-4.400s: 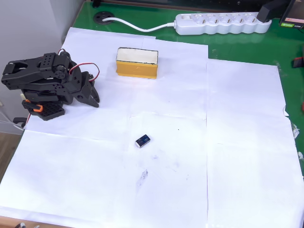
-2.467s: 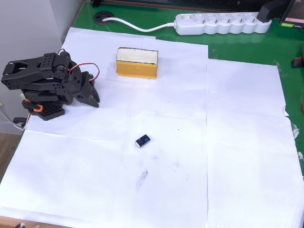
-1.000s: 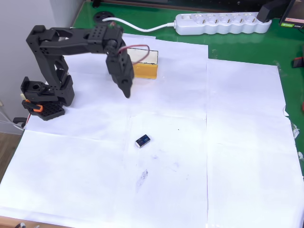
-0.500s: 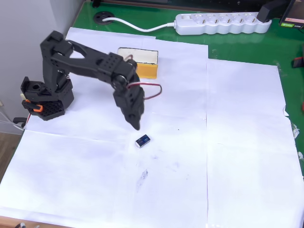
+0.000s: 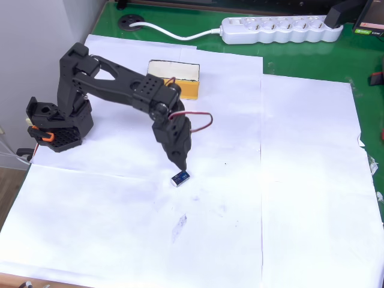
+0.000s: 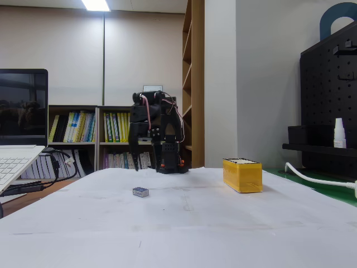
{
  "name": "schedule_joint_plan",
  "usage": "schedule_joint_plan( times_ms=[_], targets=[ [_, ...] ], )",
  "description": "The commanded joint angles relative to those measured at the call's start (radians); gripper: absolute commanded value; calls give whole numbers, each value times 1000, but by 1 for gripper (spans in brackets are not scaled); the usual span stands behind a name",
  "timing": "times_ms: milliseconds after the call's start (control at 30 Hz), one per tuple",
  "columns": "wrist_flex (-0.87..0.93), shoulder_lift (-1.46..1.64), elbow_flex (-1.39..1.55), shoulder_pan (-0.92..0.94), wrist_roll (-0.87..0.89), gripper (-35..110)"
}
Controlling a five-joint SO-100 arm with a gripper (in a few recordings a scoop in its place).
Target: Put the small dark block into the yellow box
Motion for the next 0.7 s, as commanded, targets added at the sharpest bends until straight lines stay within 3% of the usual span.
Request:
schedule_joint_plan(
  times_ms=[0,133,333,667],
  targets=[
    [-15,14,78,35,-896,18],
    [-23,23,54,43,-854,18],
    [123,-51,-14,-6,-430,16],
    [150,-221,8,-15,767,15]
  ],
)
